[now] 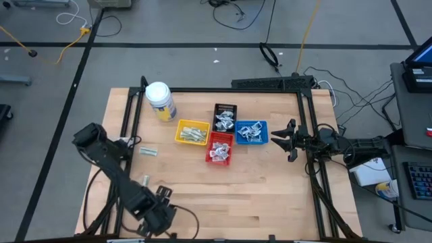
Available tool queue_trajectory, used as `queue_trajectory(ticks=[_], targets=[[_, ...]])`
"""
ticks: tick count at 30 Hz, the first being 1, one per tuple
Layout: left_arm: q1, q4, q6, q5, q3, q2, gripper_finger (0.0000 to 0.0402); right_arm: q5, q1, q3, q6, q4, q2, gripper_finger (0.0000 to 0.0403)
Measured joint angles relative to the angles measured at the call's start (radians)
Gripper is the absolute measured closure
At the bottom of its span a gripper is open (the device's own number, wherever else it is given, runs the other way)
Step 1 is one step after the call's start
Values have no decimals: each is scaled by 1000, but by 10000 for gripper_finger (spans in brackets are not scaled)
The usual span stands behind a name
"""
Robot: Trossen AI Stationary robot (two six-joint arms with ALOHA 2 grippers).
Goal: Pick & Place First Aid Supplies
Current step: Put the bandage pack into the yellow bin
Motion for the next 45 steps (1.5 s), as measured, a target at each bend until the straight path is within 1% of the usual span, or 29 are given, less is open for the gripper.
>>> queue_trajectory(ticks=[4,6,13,17,21,25,33,39,45], targets=[[-27,-1,26,0,-4,0,174,0,0,0,0,0,0,273],[-33,0,27,0,-25,0,174,0,0,0,0,0,0,273],[-57,13,-10,1,-183,-41,174,0,0,0,0,0,0,273],[-67,66,-57,0,-266,-81,174,0,0,0,0,0,0,273],[-88,85,-88,2,-322,-125,174,0,0,0,0,0,0,273],[-100,92,-106,1,-344,-150,174,0,0,0,0,0,0,273],[-111,252,-132,-4,-401,-133,174,0,0,0,0,0,0,273],[-112,348,-157,-62,-472,-130,174,0,0,0,0,0,0,273],[-112,447,-183,-56,-547,-133,174,0,0,0,0,0,0,273]])
